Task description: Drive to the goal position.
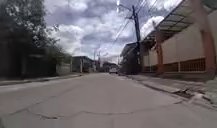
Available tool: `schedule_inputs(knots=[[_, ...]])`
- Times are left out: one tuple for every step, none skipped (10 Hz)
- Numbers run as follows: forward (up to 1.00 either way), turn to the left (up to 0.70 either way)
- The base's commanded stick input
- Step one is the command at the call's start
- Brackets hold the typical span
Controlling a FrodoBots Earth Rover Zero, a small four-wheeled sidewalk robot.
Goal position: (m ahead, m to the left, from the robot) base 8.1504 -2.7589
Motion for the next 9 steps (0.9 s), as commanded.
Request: schedule_inputs(knots=[[0.50, 0.00], [0.50, 0.00], [0.50, 0.00], [0.50, 0.00], [0.50, 0.00], [0.50, 0.00], [0.50, 0.00], [0.50, 0.00], [0.50, 0.00]])
